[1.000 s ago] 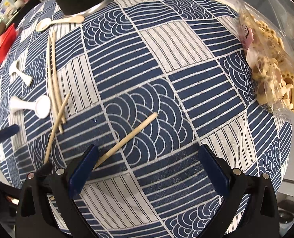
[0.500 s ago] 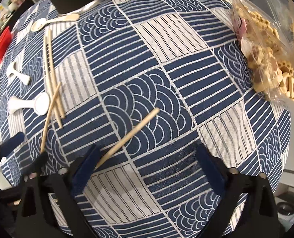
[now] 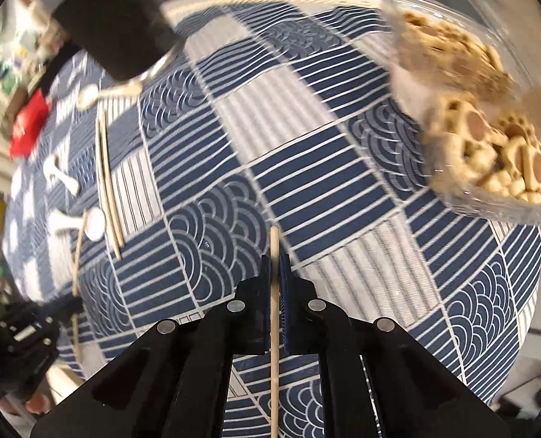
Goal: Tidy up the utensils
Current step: 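Grasp a chopstick with the right gripper while the left gripper grasps another, then lift both held chopsticks and carry them over the black holder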
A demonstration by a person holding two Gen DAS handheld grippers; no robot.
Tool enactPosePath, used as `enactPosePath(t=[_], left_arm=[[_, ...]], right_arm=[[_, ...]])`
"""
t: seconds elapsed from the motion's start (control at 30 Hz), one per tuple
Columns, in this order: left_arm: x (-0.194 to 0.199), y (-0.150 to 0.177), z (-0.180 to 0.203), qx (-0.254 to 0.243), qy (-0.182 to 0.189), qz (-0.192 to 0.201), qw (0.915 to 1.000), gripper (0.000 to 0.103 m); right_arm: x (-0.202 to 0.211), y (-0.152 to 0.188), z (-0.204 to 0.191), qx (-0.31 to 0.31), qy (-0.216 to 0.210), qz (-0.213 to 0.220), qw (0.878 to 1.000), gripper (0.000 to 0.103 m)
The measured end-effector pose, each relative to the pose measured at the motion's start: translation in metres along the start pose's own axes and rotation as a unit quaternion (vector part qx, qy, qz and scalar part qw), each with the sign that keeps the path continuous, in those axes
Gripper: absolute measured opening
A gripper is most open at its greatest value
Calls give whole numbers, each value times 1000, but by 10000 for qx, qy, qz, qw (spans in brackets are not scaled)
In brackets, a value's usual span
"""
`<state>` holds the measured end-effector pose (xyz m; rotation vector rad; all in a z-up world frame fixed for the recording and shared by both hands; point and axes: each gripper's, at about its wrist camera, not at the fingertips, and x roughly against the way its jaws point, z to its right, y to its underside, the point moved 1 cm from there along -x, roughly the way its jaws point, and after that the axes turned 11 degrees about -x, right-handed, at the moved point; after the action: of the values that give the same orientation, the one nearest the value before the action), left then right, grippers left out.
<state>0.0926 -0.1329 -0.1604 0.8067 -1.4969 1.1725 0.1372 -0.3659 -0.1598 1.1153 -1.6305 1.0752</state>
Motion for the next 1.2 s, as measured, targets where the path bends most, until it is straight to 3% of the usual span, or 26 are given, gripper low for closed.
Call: enactPosePath(t=[0.23,0.5,0.7,0.77,0.87,1.2], left_arm=[[16,1,-31,533,-80,212,9983,5],[48,-13,-75,957,248,635,9931,5],[72,-51,-100,970,148,993,9902,5],[79,-68,-109,923,172,1116,9893,5],[88,-91,-120,862,227,1284,9877,5],[108,-167,-147,319,475,1709,9836,5]], right_arm=[[28,-20,4,-96,57,464,9989,5],[55,-36,-14,91,-37,794,9968,5],[94,-50,-32,-26,-517,1365,9893,5],[105,-57,-41,-12,-492,1509,9873,5],[117,-67,-56,145,-129,1689,9854,5],[161,-109,-106,135,-247,2161,9760,5]])
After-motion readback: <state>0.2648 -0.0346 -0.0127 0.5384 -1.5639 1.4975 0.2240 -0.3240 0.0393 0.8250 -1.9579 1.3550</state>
